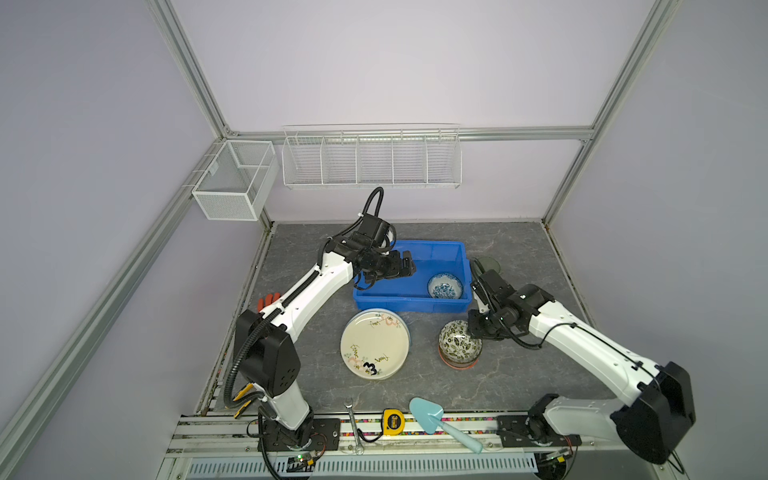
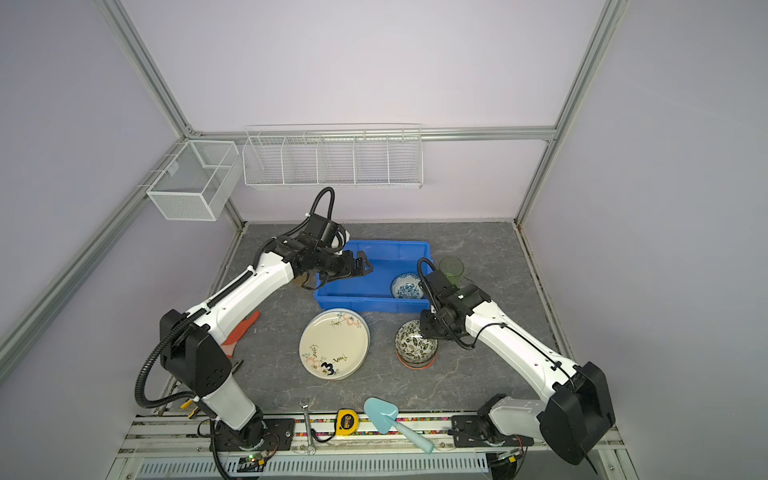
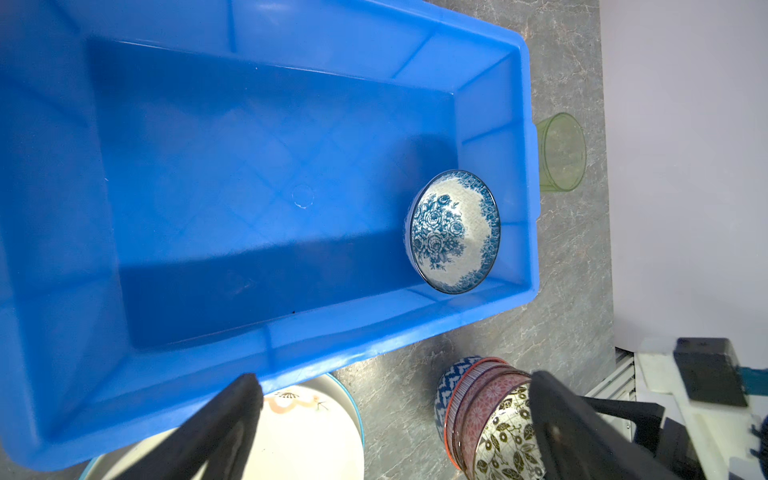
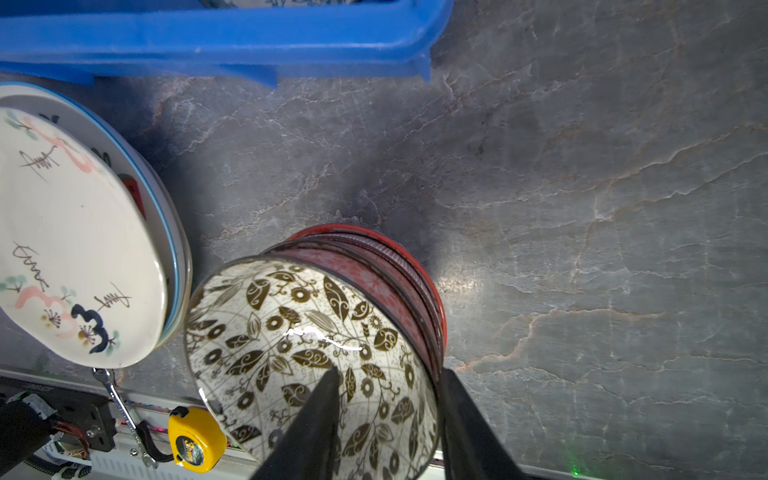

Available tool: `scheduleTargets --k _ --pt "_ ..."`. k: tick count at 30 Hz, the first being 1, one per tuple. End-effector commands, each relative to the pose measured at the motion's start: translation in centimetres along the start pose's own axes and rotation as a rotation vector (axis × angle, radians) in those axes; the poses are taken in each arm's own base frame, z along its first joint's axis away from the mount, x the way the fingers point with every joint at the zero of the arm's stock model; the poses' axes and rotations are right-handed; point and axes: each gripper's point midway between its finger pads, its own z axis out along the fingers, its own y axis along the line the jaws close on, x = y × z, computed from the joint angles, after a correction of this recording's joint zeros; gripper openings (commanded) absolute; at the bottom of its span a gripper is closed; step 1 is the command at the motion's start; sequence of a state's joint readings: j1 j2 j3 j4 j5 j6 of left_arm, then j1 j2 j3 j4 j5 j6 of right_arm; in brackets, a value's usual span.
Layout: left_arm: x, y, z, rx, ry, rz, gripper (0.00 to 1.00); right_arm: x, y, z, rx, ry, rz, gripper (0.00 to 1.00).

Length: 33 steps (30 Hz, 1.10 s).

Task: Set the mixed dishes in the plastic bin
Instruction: 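Lower the right gripper onto the top leaf-pattern bowl rim and close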

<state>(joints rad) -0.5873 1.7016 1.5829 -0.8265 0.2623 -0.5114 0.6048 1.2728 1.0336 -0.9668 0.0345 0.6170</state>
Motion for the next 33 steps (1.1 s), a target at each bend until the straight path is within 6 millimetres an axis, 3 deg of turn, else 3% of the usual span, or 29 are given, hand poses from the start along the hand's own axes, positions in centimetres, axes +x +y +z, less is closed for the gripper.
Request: scheduleTargets --k 1,12,33 --pt "0.0 -0.3 -0.7 0.016 -0.017 -0.006 1.00 0.3 0.2 -0.5 -0.022 -0.014 0.015 0.42" --pt "0.2 -0.1 -0.5 0.013 -0.011 -0.008 1.00 1.0 -1.4 0.6 0.048 -0.005 0.030 0.44" --pt "0.7 0.2 0.6 0.020 0.016 -0.026 1.00 0.1 0.6 0.5 -0.039 -0.019 0.027 0.36"
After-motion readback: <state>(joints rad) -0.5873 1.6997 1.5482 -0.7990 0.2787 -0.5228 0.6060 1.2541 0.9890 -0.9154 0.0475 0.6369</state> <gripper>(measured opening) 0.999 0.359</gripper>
